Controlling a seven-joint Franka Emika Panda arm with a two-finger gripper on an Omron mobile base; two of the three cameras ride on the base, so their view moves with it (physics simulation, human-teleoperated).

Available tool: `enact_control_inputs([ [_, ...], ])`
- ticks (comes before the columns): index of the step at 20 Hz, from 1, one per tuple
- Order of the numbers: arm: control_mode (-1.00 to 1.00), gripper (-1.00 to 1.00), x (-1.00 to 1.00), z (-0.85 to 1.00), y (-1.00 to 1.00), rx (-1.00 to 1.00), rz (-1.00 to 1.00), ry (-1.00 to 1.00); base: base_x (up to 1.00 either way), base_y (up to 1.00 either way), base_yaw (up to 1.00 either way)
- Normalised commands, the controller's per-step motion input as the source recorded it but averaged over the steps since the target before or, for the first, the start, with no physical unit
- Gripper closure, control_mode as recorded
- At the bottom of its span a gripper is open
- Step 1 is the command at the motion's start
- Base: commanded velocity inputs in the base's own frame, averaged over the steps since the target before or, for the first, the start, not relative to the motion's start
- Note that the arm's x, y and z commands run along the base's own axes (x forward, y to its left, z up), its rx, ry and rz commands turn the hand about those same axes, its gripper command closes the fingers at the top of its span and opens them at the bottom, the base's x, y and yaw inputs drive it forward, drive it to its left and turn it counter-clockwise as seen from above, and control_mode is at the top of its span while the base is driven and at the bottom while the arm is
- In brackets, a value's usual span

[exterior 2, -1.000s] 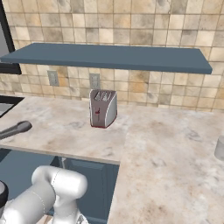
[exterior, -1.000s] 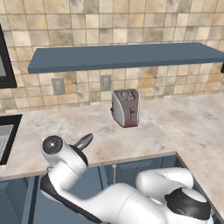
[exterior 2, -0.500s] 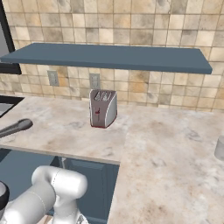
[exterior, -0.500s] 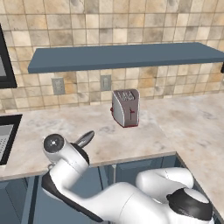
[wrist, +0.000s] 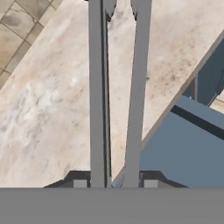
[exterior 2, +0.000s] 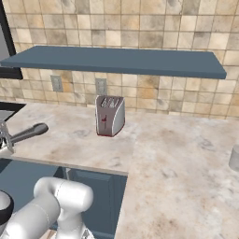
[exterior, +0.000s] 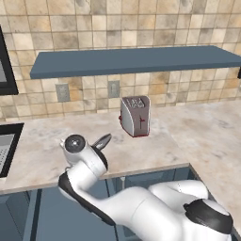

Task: Take the tongs from the drawer on the left and place them on the dining counter next to the tray containing the kebab skewer.

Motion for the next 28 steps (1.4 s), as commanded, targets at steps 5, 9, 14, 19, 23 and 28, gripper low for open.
enact_control_inputs([
  [5,-1.00,1.00,0.40,0.02,-0.12,0.00,0.00,-0.03,0.00,0.00,0.00],
  [9,-1.00,1.00,0.48,0.00,-0.16,0.00,0.00,0.00,0.00,0.00,0.00],
  [14,-1.00,1.00,0.36,0.00,-0.11,0.00,0.00,0.00,0.00,0.00,0.00],
  [19,1.00,1.00,0.00,0.01,0.00,0.00,0.00,-0.02,-0.01,0.00,0.00],
  [23,1.00,1.00,0.00,0.00,0.00,0.00,0.00,0.00,-0.37,-0.09,-0.02],
  [28,1.00,1.00,0.00,0.00,0.00,0.00,0.00,0.00,-0.92,-0.15,-0.09],
])
